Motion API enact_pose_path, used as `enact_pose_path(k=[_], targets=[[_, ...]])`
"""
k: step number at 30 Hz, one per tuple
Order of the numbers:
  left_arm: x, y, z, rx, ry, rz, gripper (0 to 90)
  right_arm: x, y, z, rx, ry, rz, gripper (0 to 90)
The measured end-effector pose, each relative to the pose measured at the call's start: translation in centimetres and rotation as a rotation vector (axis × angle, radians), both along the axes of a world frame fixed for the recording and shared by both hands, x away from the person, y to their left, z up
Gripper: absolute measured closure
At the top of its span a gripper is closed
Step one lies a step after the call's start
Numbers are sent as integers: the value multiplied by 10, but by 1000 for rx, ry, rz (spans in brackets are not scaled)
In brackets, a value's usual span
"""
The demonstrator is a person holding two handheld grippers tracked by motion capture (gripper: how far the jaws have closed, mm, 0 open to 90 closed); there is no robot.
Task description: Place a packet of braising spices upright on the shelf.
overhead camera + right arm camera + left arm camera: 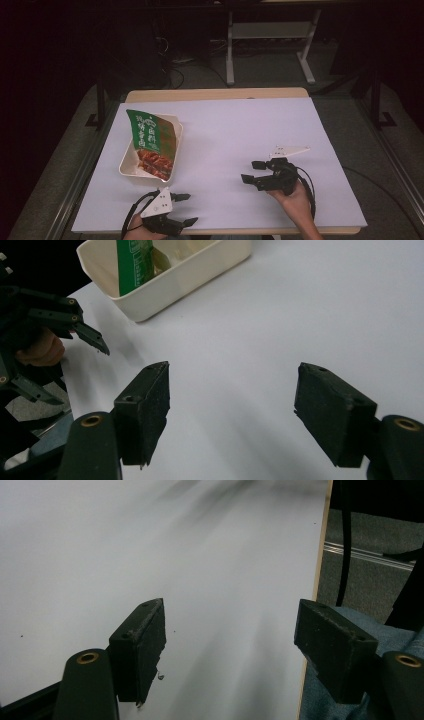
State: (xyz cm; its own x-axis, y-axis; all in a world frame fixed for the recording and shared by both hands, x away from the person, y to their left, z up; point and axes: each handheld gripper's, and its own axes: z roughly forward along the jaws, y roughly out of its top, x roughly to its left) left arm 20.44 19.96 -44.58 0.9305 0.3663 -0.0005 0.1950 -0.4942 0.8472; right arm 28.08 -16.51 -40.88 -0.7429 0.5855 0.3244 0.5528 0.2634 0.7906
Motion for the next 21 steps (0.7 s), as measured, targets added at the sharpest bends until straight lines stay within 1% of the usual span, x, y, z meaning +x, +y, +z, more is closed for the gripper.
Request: enact_pose_path(k=[3, 6, 8, 9, 11, 17, 21], targets=[[0, 0, 0, 2, 1, 1, 284, -3, -5, -3, -9, 4, -8, 290], [0, 0, 0, -1, 4, 5, 284, -9, -8, -7, -30, 8, -11, 285], [0, 0, 0, 1, 4, 5, 284, -11, -8, -9, -33, 6, -9, 283], [0, 0, -1, 1, 4, 6, 284, -14, -10, -12, -43, 10, -6, 282], [0, -1, -1, 1, 7, 6, 284, -18, -11, -15, -46, 16, -8, 279], [1, 0, -2, 5, 12, 9, 284, -28, -16, -26, -51, 13, -16, 265], [1, -1, -2, 6, 14, 9, 283, -31, -19, -29, -69, 16, -29, 256]])
